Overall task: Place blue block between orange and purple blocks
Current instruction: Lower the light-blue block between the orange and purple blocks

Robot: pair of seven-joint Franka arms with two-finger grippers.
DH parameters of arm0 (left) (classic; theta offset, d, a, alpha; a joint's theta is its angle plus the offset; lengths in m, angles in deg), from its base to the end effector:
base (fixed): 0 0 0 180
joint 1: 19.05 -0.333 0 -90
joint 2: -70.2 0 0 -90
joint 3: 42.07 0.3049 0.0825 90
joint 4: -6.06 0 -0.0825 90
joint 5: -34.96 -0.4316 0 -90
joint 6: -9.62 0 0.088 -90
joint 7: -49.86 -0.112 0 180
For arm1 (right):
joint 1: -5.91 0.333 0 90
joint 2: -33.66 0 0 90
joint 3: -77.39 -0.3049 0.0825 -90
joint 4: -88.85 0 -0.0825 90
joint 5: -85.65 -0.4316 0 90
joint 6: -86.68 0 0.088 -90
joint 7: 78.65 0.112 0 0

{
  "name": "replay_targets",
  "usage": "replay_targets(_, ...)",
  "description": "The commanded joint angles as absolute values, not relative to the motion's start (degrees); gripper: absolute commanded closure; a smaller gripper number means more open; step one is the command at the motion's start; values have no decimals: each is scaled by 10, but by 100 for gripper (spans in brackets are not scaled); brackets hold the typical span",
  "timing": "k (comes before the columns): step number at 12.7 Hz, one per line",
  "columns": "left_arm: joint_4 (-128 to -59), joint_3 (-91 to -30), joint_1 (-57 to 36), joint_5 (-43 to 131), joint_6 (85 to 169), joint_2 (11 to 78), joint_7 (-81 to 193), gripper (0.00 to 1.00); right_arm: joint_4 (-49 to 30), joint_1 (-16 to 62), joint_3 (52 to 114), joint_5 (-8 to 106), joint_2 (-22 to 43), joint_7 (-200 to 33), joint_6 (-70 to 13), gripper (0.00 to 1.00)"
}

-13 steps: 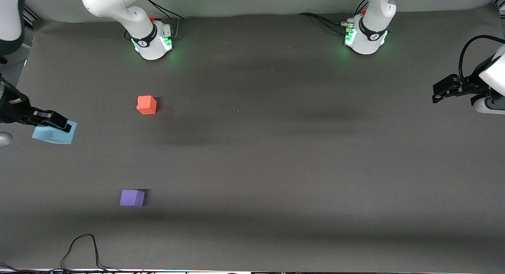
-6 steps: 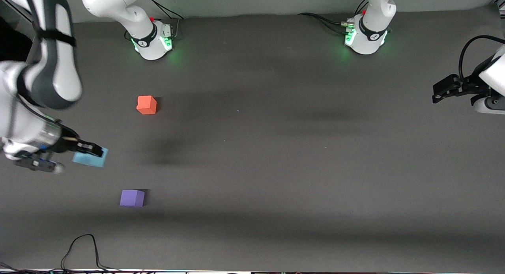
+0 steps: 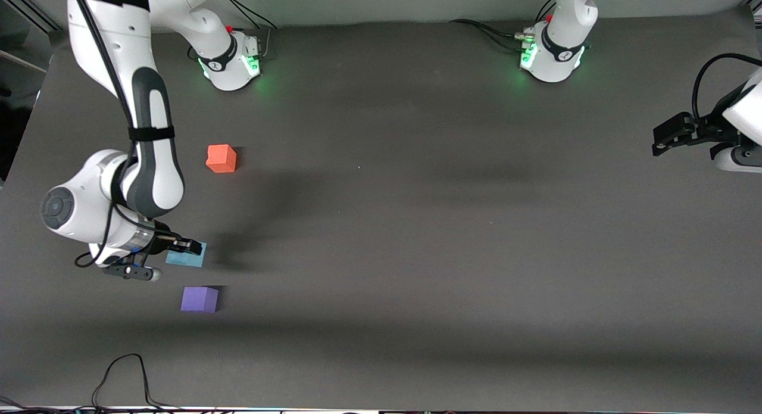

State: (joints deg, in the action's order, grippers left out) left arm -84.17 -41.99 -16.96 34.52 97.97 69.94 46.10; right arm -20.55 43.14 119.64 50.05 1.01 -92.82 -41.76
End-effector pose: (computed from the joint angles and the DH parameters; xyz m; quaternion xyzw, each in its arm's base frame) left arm 0.5996 -0.0202 0.6011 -0.9986 0.0503 0.0187 0.0036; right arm 0.6491 -0.0283 0.2124 -0.9947 0.0887 0.0080 0.0506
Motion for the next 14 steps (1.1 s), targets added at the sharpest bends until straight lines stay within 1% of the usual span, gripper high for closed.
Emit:
replay_targets(1, -846, -422, -171, 350, 986, 705, 465, 0, -274, 449, 1205, 457, 14, -989, -466, 45)
replay_targets(2, -846, -422, -171, 349, 987, 705, 467, 0, -302, 461, 1205, 457, 14, -996, -497, 45)
replay_targets(4, -846, -422, -171, 349, 987, 705, 467, 0, -357, 505, 1205, 450, 10, -991, -586, 45)
replay_targets(6, -846, -422, -171, 350, 987, 705, 467, 0, -383, 515, 1205, 443, 17, -995, -592, 45)
replay_targets(8, -846, -422, -172, 350, 987, 705, 467, 0, -387, 515, 1204, 443, 18, -995, -593, 44)
replay_targets(9, -846, -422, -171, 350, 987, 705, 467, 0, -387, 515, 1204, 442, 18, -994, -592, 31)
replay_targets(10, -847, -422, -171, 350, 987, 704, 468, 0, -387, 515, 1204, 435, 17, -994, -592, 22)
replay_targets(11, -847, -422, -171, 350, 987, 704, 468, 0, -386, 515, 1204, 431, 18, -994, -591, 15)
replay_targets(12, -847, -422, -171, 350, 987, 705, 468, 0, -386, 515, 1204, 431, 20, -994, -589, 13)
replay_targets(14, -847, -422, -171, 350, 987, 704, 468, 0, -386, 515, 1204, 431, 25, -994, -587, 11)
